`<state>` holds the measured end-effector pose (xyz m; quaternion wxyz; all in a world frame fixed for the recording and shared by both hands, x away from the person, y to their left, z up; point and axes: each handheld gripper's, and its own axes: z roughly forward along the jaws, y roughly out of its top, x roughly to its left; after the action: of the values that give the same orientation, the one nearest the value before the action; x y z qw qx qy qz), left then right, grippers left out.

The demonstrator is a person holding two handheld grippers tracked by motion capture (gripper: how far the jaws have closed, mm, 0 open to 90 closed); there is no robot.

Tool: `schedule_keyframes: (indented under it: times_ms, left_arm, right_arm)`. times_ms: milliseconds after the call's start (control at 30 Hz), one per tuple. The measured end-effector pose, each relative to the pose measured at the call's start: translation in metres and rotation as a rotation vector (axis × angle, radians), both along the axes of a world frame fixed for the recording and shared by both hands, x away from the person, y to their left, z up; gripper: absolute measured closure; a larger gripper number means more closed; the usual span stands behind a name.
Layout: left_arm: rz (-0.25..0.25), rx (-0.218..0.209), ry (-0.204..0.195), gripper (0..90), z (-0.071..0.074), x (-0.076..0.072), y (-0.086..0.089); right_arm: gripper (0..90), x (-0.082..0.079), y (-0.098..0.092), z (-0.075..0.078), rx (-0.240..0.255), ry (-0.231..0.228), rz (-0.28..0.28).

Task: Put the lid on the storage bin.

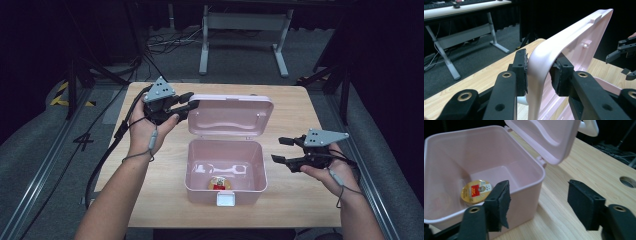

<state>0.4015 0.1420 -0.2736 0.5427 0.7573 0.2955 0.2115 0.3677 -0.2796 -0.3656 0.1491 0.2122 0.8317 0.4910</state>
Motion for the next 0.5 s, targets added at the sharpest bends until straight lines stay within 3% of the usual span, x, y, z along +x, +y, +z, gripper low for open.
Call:
schedule_keyframes:
  times_ms: [133,200,267,367,500]
  left_arm:
    - [-0.001,-0.007,-0.014,67.9,-0.002,-0.005,0.000]
    - [-0.009,-0.013,-0.015,66.8,-0.002,-0.009,0.000]
    - [-0.020,-0.018,-0.014,65.5,-0.002,-0.013,0.001]
    - [-0.021,-0.003,-0.028,64.1,-0.003,-0.021,0.000]
    - [-0.031,0.014,-0.037,62.1,-0.003,-0.029,-0.001]
  right_arm:
    - [41.7,-0.003,0.003,0.002,-0.003,-0.002,0.024]
    - [47.1,-0.004,0.005,0.005,-0.029,0.011,0.046]
    - [50.7,-0.007,0.007,0.006,-0.061,-0.016,0.055]
    - [54.8,-0.010,0.009,0.007,-0.008,0.002,0.060]
    - [60.4,-0.013,0.011,0.011,0.011,0.078,0.009]
